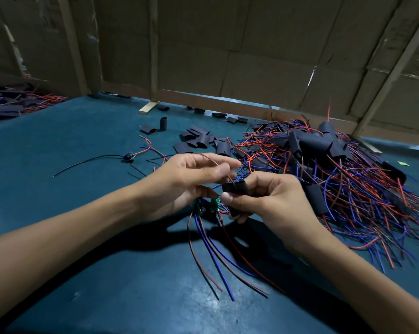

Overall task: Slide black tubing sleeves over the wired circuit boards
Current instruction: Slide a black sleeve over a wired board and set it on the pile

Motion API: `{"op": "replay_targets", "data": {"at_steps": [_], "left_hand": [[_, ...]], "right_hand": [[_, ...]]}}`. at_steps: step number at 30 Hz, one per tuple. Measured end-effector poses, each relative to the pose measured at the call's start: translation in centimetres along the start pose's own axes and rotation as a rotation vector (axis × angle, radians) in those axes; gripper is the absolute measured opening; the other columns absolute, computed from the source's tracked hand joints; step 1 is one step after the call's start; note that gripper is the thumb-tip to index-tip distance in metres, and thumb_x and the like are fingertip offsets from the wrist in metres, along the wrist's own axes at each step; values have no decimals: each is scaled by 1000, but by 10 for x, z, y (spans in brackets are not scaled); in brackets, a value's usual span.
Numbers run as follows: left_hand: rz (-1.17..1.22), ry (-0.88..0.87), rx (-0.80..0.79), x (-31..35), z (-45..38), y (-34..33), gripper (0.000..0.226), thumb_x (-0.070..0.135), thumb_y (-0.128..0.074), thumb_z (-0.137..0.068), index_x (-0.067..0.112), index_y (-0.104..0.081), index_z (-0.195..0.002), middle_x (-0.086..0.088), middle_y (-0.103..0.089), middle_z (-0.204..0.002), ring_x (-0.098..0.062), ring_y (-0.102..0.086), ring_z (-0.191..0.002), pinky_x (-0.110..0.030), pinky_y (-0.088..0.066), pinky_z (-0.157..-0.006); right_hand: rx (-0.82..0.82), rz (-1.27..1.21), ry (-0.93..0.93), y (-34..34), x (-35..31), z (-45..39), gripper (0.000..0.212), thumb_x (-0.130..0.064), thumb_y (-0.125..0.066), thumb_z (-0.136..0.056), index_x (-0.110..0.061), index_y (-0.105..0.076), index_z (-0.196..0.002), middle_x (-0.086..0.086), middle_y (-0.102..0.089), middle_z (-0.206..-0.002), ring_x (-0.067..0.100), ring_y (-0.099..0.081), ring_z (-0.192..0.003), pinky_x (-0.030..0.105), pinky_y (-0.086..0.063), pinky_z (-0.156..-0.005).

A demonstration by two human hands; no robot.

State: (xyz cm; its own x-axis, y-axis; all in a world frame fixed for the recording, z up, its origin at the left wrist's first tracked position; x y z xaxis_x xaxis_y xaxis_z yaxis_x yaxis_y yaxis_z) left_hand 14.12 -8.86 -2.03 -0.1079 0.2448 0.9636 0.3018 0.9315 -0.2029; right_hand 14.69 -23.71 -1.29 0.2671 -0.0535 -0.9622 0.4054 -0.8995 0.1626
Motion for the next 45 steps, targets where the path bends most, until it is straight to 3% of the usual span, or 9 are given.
{"op": "replay_targets", "data": {"at_steps": [4, 8, 11, 16, 23, 29, 32, 36, 45], "left_hand": [[100, 177, 125, 2, -4, 8, 58, 62, -50, -91, 14, -79, -105, -2, -74, -96, -10, -67, -81, -22, -49, -67], [139, 336, 224, 0, -3, 23, 76, 60, -31, -102, 2, -80, -94, -5, -69, -79, -9, -58, -61, -19, -43, -51], [23, 418, 242, -4, 0, 25, 62, 49, -39, -104, 0, -76, -97, -5, -65, -73, -7, -52, -54, -16, -35, -43], [381, 475, 335, -7, 2, 27, 39, 34, -57, -98, -4, -63, -103, -9, -58, -70, -9, -55, -50, -14, -35, -33], [214, 208, 317, 12, 0, 35, 30, 26, -61, -97, 6, -74, -115, 0, -67, -87, -9, -64, -71, -19, -55, -57], [14, -53, 136, 26, -1, 17, 35, 24, -67, -86, 20, -74, -121, 13, -60, -80, -5, -48, -78, -20, -46, -68], [7, -100, 102, 23, 1, 9, 34, 17, -80, -75, 18, -77, -108, 2, -69, -92, -8, -60, -84, -20, -48, -66], [-34, -137, 127, 15, 1, 2, 27, 13, -86, -66, 18, -76, -91, -5, -71, -90, -10, -62, -76, -20, -49, -61], [-103, -164, -29, 15, 3, -5, 26, 20, -71, -84, 18, -76, -110, 0, -74, -101, -12, -65, -89, -25, -51, -73]], "right_hand": [[25, 11, -30, 8, 0, -2, 19, -8, -87, -70, -12, -72, -60, 18, -69, -60, 22, -65, -48, 26, -54, -46], [46, 32, -40, 11, 1, -3, 15, -5, -87, -71, -3, -73, -66, 18, -70, -61, 23, -66, -50, 27, -54, -47], [66, 33, -23, 12, 0, -2, 17, -4, -87, -71, 0, -72, -66, 19, -70, -61, 23, -66, -49, 27, -54, -48], [91, 13, 22, 14, -6, -1, 16, 0, -85, -71, -1, -71, -63, 18, -69, -59, 21, -63, -47, 25, -53, -48], [91, 21, 1, 18, -3, -2, 10, -6, -86, -73, -9, -78, -71, 15, -72, -64, 19, -64, -52, 24, -53, -50], [83, 251, 164, 15, -10, 3, 17, -23, -88, -76, -16, -78, -88, -2, -75, -77, 7, -66, -72, 30, -56, -74], [128, 391, 298, 15, -17, 5, 24, -27, -88, -75, -18, -78, -95, -13, -74, -82, -1, -67, -77, 15, -50, -77], [141, 374, 381, 15, -19, 8, 35, -33, -86, -73, -20, -77, -104, -12, -76, -89, 0, -69, -79, 15, -52, -75], [170, 321, 404, 21, -14, 5, 36, -31, -85, -77, -19, -77, -111, -9, -75, -91, 7, -69, -76, 29, -57, -69]]}}
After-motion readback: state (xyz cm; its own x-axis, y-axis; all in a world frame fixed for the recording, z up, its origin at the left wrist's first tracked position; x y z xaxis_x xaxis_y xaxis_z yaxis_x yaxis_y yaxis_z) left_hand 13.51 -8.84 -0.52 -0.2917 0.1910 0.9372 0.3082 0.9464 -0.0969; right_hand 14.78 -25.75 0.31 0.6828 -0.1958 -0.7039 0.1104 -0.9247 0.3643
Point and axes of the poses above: each hand's wrist, its own z-axis away from the middle knuckle, its own y-axis out of the back of the hand, x = y × z, the point moved 6 cm from there along -z, towards the middle knuckle
